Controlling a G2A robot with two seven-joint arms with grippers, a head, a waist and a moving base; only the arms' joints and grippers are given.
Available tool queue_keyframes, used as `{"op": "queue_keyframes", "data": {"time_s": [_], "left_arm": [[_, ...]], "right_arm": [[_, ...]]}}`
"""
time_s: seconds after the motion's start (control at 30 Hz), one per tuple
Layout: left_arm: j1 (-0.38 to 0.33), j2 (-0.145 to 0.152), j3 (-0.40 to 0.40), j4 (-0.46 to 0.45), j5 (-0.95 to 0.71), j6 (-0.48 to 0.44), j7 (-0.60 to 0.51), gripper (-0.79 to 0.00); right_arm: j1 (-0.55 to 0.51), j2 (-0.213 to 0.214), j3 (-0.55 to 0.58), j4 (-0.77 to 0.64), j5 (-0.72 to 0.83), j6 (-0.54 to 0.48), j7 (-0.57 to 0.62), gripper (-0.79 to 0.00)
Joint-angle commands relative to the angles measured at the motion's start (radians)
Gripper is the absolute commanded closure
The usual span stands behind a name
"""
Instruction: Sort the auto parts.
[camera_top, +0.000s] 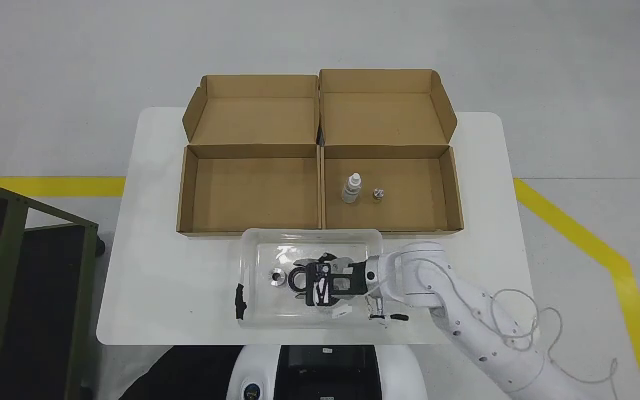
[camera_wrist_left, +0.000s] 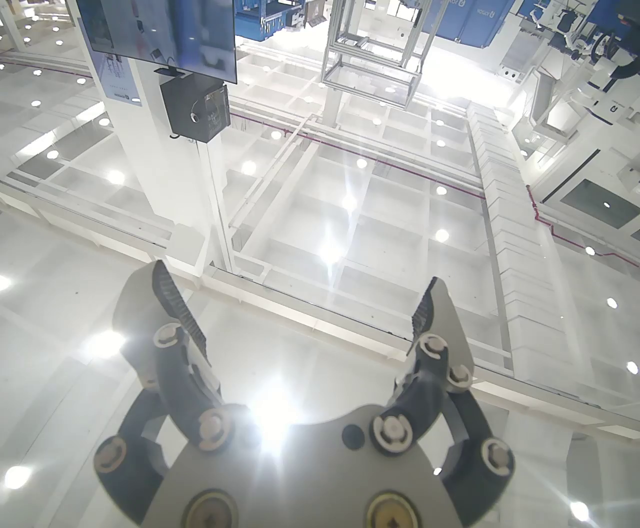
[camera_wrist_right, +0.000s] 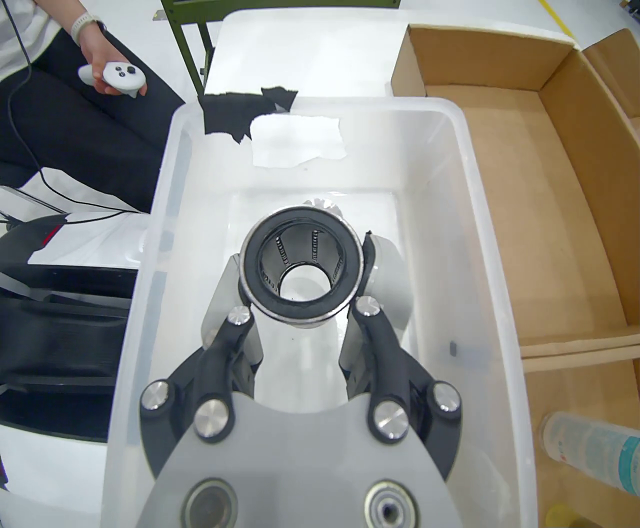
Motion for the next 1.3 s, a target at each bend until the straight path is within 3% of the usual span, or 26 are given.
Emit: {"op": "queue_keyframes", "data": {"time_s": [0.0, 0.73, 1.27], "left_arm": [[0.0, 0.0, 0.0, 0.0, 0.0, 0.0, 0.0, -0.785], [0.0, 0.0, 0.0, 0.0, 0.0, 0.0, 0.0, -0.785], [0.0, 0.0, 0.0, 0.0, 0.0, 0.0, 0.0, -0.785]], "right_arm": [[-0.01, 0.005, 0.018, -0.011, 0.014, -0.009, -0.015, 0.0], [-0.061, 0.03, 0.187, -0.026, 0.277, -0.056, -0.243, 0.0], [-0.051, 0.031, 0.265, -0.006, 0.498, -0.041, -0.334, 0.0]]}}
